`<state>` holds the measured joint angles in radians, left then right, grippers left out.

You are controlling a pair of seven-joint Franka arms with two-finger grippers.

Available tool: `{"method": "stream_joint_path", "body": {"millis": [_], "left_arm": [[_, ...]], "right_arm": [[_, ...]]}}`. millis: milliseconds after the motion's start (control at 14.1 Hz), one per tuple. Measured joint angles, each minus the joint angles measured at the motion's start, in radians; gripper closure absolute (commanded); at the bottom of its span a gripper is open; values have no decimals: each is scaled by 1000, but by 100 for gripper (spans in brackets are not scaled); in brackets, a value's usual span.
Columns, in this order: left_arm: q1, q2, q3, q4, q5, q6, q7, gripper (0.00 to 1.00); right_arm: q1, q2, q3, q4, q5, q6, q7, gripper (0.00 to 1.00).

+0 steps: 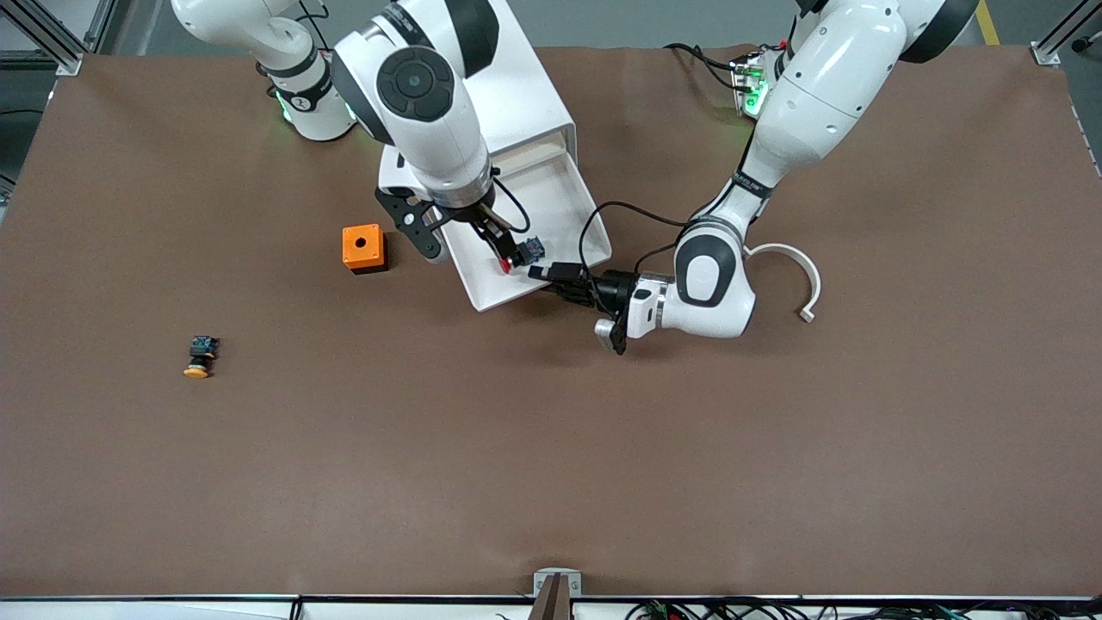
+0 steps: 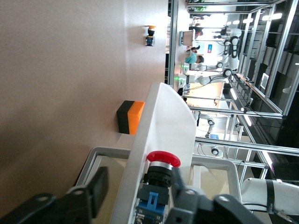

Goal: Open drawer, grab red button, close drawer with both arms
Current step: 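Grasp the red button in the drawer with the right gripper while the left gripper withdraws, then lift the red button out of the drawer with the right gripper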

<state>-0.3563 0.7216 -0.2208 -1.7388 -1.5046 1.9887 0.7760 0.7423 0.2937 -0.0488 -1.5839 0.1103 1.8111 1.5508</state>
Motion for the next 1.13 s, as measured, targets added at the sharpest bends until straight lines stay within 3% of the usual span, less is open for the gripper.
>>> {"method": "stream_joint_path", "body": {"millis": [425, 1134], "left_arm": [[78, 0, 4, 134, 311, -1, -359, 0], [146, 0, 9, 239, 730, -1, -596, 0]], "right_arm": [[29, 57, 0, -25, 3, 105, 82, 0], [84, 126, 0, -69, 6, 156, 195, 0]]}}
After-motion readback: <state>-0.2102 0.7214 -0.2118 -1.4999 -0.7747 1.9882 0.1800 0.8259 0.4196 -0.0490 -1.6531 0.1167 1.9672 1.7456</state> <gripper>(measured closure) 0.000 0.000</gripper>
